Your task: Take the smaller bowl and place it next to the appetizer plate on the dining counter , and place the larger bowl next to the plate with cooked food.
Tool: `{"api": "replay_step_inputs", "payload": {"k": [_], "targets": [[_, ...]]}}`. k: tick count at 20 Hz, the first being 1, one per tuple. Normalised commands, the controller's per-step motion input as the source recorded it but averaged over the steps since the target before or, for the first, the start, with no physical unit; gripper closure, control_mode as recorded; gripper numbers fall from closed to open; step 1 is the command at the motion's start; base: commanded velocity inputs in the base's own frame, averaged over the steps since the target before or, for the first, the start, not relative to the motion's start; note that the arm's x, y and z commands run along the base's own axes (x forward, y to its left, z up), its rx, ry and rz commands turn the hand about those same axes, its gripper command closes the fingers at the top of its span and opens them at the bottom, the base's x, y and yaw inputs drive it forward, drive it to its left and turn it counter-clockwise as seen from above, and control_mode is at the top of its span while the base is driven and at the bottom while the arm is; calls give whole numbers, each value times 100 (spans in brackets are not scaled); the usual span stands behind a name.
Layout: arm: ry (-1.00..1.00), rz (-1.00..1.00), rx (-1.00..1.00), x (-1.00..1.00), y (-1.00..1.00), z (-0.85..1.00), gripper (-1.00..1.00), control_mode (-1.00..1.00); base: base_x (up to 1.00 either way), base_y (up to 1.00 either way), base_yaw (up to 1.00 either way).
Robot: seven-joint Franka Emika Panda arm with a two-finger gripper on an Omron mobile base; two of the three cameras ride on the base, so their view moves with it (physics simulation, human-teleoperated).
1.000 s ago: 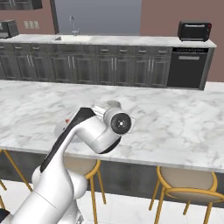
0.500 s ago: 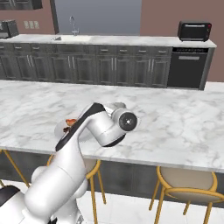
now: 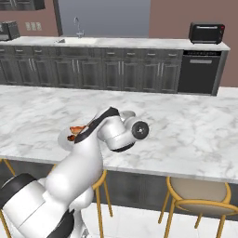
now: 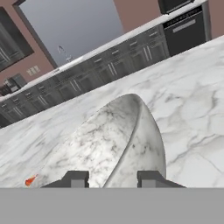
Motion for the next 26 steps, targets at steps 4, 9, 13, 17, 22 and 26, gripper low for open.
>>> {"api": "replay_step_inputs", "payload": {"k": [4, 9, 13, 17, 22, 26], "targets": [[0, 1, 0, 36, 0, -29, 100, -100, 0, 0, 0], [0, 2, 0, 35, -3, -33, 100, -100, 0, 0, 0], [0, 2, 0, 36, -2, -36, 100, -100, 0, 0, 0], [0, 2, 0, 37, 0, -39, 100, -100, 0, 0, 0], [0, 1, 0, 36, -4, -41, 100, -100, 0, 0, 0], [0, 2, 0, 35, -10, -40, 100, -100, 0, 0, 0]]}}
